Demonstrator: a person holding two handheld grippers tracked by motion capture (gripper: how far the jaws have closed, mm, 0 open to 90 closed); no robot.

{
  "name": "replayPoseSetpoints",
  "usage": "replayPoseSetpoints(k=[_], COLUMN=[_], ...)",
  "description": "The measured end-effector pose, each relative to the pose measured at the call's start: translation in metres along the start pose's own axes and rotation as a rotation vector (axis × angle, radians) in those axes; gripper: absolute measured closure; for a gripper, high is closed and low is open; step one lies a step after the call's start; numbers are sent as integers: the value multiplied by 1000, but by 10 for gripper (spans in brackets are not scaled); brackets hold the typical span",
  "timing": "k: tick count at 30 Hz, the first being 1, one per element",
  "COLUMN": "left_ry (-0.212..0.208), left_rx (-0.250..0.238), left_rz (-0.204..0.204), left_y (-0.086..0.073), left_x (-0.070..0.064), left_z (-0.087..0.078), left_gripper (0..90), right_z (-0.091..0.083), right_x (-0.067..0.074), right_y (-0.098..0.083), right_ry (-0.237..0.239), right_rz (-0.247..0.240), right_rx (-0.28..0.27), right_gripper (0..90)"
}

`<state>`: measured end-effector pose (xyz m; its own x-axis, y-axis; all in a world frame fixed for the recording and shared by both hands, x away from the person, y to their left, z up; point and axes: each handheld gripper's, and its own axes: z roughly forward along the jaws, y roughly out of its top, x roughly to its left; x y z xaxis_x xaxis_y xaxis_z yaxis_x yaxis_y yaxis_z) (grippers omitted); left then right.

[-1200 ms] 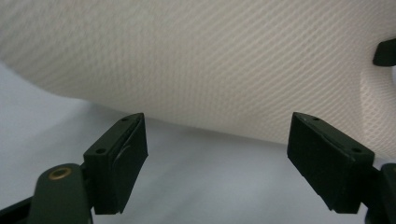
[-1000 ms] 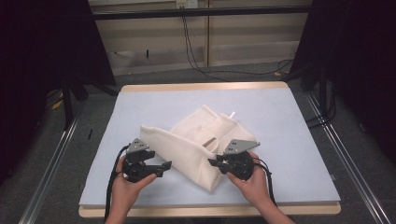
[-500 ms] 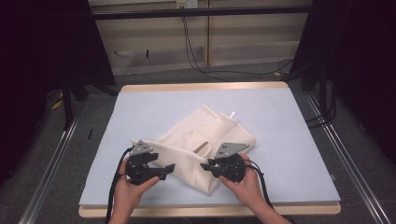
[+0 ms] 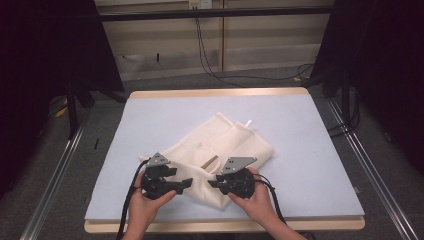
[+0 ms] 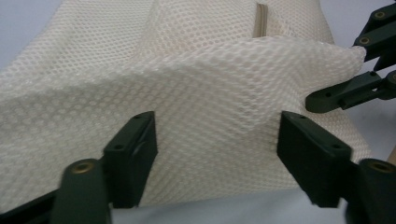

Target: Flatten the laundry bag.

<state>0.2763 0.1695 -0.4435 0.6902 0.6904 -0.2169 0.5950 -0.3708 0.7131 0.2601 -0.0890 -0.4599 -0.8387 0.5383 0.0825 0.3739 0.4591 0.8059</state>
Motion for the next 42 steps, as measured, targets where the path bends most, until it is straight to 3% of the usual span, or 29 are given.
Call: replayPoseSetpoints(k=[2, 3, 6, 8, 9, 11, 13, 14, 15, 18, 20, 27, 28, 31, 32, 34, 36, 37, 38, 39, 42], left_ry=[-2, -9, -27, -33, -33, -30, -32, -17, -17, -8, -10, -13, -10, -12, -14, -10, -5, -6, -12, -12, -14], left_rx=[-3, 10, 16, 23, 24, 31, 48, 48, 48, 43, 43, 38, 45, 27, 26, 14, 13, 7, 9, 9, 10], left_rz=[-4, 16, 32, 39, 41, 46, 48, 36, 36, 17, -4, -18, -9, -33, -35, -44, -41, -44, -46, -46, -46], left_y=[0, 1, 1, 1, 1, 2, 1, 0, 0, -2, -4, -7, -7, -9, -10, -10, -11, -11, -11, -11, -12], left_x=[-2, -2, -6, -7, -7, -6, -2, 0, 0, 5, 9, 13, 14, 17, 18, 19, 20, 19, 19, 19, 19], left_z=[2, 3, 11, 13, 14, 14, 15, 16, 16, 13, 7, 0, -2, -5, -7, -9, -11, -11, -12, -12, -11], left_gripper=[420, 420, 609, 795, 795, 893, 900, 900, 900, 900, 900, 900, 900, 900, 899, 885, 871, 871, 862, 855, 834], right_z=[1, 1, 2, 2, 2, 2, 0, -5, -5, -19, -28, -52, -56, -71, -76, -76, -70, -70, -63, -63, -52], right_x=[0, 0, 1, 0, 0, -2, -4, -8, -8, -22, -30, -46, -48, -57, -61, -62, -62, -62, -58, -58, -51], right_y=[0, 0, -1, -1, -1, -1, 0, 1, 1, 2, -1, -9, -10, -15, -20, -23, -32, -32, -36, -36, -38], right_ry=[3, 3, 5, 6, 6, 13, 16, 17, 17, 10, -7, -22, -30, -67, -118, -136, -187, -187, -204, -204, -238], right_rz=[-4, -4, 2, 5, 5, 27, 51, 68, 68, 126, 138, 160, 160, 190, 202, 207, 213, 213, 213, 213, 176], right_rx=[-2, -2, -1, 0, 0, -3, -9, -12, -12, 2, 2, -3, -9, -39, -14, 1, 84, 84, 134, 134, 189], right_gripper=[782, 782, 772, 748, 748, 698, 606, 516, 516, 352, 299, 278, 290, 340, 348, 358, 365, 365, 356, 356, 320])
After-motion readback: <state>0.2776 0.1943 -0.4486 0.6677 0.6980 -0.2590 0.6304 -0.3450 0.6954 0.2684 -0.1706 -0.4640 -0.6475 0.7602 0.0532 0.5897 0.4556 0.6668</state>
